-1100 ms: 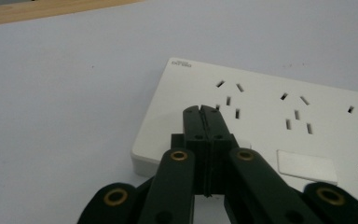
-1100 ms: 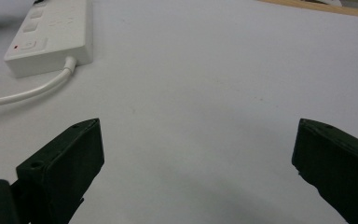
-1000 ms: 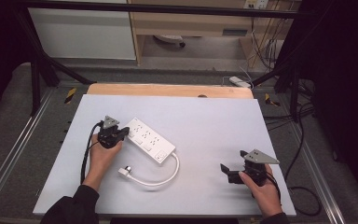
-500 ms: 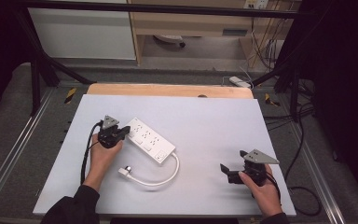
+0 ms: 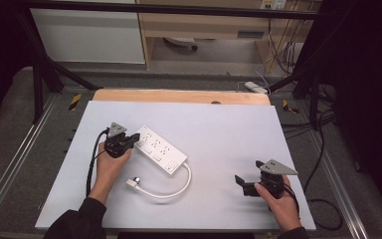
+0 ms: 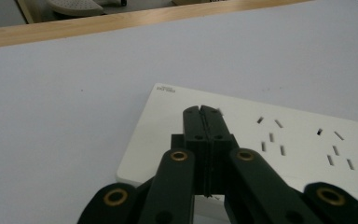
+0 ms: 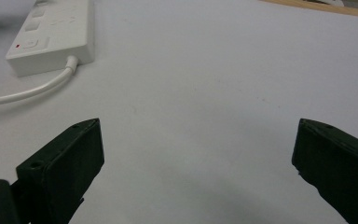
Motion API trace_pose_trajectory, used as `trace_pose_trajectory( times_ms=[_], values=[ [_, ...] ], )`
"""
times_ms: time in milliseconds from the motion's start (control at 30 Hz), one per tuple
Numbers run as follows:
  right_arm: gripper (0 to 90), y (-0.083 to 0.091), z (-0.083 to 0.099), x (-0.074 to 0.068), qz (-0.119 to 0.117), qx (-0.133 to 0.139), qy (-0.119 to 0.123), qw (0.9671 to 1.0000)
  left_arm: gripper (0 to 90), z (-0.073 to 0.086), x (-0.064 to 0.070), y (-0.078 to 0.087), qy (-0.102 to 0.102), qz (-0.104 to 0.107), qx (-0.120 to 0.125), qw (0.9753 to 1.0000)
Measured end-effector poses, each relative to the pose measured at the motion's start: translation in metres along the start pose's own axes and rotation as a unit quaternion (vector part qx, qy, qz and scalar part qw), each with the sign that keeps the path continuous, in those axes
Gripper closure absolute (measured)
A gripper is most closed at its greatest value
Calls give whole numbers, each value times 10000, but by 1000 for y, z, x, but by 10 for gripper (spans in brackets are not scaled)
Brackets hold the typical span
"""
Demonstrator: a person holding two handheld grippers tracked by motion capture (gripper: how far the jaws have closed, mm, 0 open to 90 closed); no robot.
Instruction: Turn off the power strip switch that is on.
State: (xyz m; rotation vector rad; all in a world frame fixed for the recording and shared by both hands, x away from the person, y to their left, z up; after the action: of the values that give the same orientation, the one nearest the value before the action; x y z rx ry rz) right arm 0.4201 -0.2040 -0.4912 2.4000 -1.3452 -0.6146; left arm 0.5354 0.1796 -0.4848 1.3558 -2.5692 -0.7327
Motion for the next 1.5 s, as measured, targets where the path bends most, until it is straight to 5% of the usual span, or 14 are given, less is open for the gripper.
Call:
trace_pose_trajectory(
  times_ms=[500,733,867,1000,1333,1400,1500],
  values=[
    [26,0,0,-1,-8,-10,24,10000,731,-14,-2,7,-80,-64,316,9994],
    [26,1,-1,-1,-12,10,30,10000,449,-21,-7,12,252,-239,401,9986],
    [25,2,-1,-1,-9,26,8,10000,263,-22,-9,13,281,-413,348,9981],
    [25,2,-2,-2,-19,28,10,10000,130,-25,-5,14,307,-318,414,9982],
    [22,0,-2,-3,-51,5,45,10000,62,-40,8,21,152,-121,628,9978],
    [22,0,-1,-3,-64,-4,33,10000,62,-45,9,24,270,-81,722,9970],
    [21,0,-2,-3,-77,4,7,10000,59,-51,9,29,196,-154,794,9965]
  ],
)
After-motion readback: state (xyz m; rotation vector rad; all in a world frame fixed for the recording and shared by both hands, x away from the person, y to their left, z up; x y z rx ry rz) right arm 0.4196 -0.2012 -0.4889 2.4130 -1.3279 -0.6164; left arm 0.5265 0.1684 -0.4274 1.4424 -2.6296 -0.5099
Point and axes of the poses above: each handheld gripper's, and its own axes: y roughly backward along the jaws, z roughly out of its underside, x roughly to its right, the point moved 10 cm from there along -y, roughly forward along the jaws, and after that the axes turned 11 degrees about -y, right-handed, at the moved point
